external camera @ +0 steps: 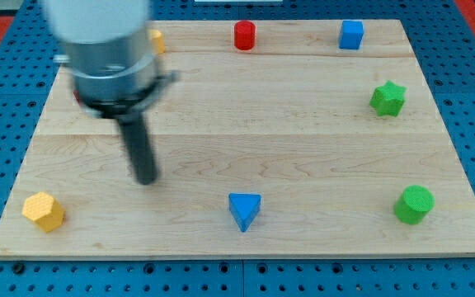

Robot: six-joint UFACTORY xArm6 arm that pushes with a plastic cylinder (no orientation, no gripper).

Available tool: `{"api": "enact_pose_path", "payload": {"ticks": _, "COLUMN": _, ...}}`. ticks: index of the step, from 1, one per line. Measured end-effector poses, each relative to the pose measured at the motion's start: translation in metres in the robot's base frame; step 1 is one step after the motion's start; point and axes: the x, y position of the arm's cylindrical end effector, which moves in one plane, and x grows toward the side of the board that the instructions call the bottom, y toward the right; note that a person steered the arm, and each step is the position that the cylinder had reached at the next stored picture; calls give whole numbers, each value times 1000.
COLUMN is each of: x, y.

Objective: Slightly push the yellow hexagon to the left of the blue triangle

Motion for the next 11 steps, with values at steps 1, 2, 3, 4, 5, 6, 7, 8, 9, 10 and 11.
{"api": "enact_pose_path", "payload": {"ticks": 1, "x": -4, "y": -80}}
{"api": "enact_pose_path", "payload": {"ticks": 2, "x": 14, "y": -116}}
{"api": "enact_pose_path", "payload": {"ticks": 3, "x": 42, "y": -129}}
{"api": "enact_pose_path", "payload": {"ticks": 4, "x": 71, "y": -126}}
{"api": "enact_pose_path", "payload": {"ticks": 5, "x": 78, "y": -104}}
{"api": "enact_pose_path", "payload": {"ticks": 6, "x": 48, "y": -103}}
{"api": "enact_pose_path", "payload": {"ticks": 7, "x": 18, "y": -93}}
{"api": "enact_pose_path", "payload": {"ticks": 8, "x": 26, "y": -81}}
{"api": "enact_pose_path", "payload": {"ticks": 9, "x": 44, "y": -92}}
{"api": "enact_pose_path", "payload": {"ticks": 10, "x": 46, "y": -73}}
{"api": "enact_pose_path", "payload": {"ticks": 11, "x": 44, "y": -30}}
